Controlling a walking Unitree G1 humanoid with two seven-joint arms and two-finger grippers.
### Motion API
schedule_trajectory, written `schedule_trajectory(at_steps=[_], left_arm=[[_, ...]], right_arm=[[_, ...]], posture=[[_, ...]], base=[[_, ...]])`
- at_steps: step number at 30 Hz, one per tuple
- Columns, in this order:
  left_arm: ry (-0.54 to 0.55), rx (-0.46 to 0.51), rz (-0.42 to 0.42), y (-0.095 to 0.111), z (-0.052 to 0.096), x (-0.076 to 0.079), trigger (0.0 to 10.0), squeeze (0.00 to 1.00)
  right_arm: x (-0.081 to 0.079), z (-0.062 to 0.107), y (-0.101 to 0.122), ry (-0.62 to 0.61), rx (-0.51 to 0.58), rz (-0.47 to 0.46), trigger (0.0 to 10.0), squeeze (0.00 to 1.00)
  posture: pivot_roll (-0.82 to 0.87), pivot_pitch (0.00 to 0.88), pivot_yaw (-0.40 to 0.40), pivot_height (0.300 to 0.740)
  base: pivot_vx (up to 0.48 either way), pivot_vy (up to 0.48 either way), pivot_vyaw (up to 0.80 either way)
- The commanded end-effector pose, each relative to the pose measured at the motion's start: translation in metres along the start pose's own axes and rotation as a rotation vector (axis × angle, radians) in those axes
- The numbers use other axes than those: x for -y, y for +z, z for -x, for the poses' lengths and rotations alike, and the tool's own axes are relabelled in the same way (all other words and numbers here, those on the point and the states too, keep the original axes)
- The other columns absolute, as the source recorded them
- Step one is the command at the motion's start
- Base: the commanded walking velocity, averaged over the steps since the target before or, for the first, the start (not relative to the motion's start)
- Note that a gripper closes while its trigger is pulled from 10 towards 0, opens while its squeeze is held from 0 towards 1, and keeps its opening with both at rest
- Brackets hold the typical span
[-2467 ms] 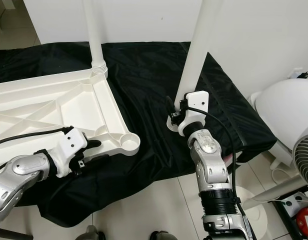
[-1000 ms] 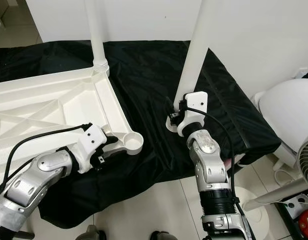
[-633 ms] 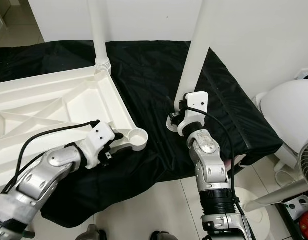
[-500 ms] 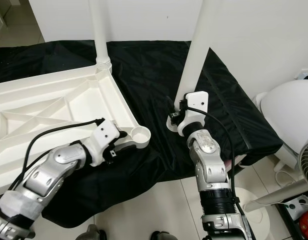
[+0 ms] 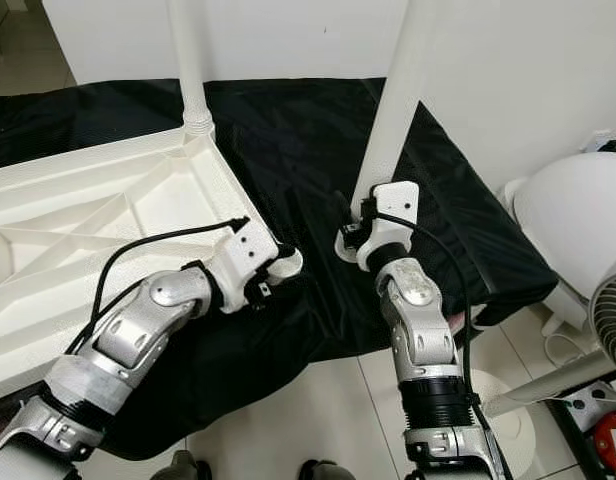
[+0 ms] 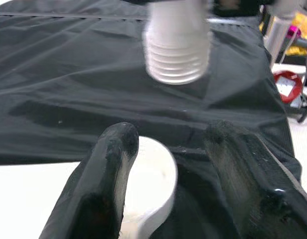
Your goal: Building children table
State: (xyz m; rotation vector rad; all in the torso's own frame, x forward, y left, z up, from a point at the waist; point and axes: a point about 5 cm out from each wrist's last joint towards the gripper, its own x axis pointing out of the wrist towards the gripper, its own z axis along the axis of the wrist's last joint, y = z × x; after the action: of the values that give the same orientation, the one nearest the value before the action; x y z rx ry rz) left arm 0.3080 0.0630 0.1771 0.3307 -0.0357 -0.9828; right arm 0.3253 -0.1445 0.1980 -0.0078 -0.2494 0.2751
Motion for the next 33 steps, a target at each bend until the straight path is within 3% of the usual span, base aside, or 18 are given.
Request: schedule_trajectory(at_steps=[1, 6, 13, 14, 16, 33], left_arm=[[0.001, 0.036, 0.016, 0.003, 0.006, -0.004, 10.0, 0.00], [0.141, 0.158, 0.172, 0.016, 0.016, -0.026, 10.0, 0.00], [0.213, 0.178, 0.212, 0.018, 0.015, -0.032, 10.0, 0.00], [0.231, 0.179, 0.270, 0.018, 0.013, -0.034, 10.0, 0.00], [0.247, 0.180, 0.301, 0.017, 0.012, -0.035, 10.0, 0.00], [0.435, 0.146, 0.334, 0.004, 0.024, -0.041, 10.0, 0.00]], right_arm=[[-0.001, -0.002, 0.005, 0.007, 0.025, 0.009, 10.0, 0.00], [-0.003, -0.003, 0.006, 0.016, 0.046, -0.006, 10.0, 0.00], [-0.005, -0.005, 0.007, 0.018, 0.051, -0.013, 10.0, 0.00], [-0.007, -0.006, 0.007, 0.021, 0.054, -0.016, 10.0, 0.00], [-0.008, -0.006, 0.007, 0.022, 0.057, -0.017, 10.0, 0.00], [-0.012, -0.008, 0.001, 0.031, 0.051, -0.058, 10.0, 0.00]], posture=[[0.06, 0.097, -0.055, 0.740], [0.07, 0.094, -0.068, 0.740], [0.08, 0.094, -0.074, 0.740], [0.09, 0.090, -0.080, 0.740], [0.10, 0.086, -0.084, 0.740], [0.15, 0.058, -0.099, 0.740]], base=[[0.000, 0.000, 0.00], [0.000, 0.000, 0.00], [0.000, 0.000, 0.00], [0.000, 0.000, 0.00], [0.000, 0.000, 0.00], [0.000, 0.000, 0.00]])
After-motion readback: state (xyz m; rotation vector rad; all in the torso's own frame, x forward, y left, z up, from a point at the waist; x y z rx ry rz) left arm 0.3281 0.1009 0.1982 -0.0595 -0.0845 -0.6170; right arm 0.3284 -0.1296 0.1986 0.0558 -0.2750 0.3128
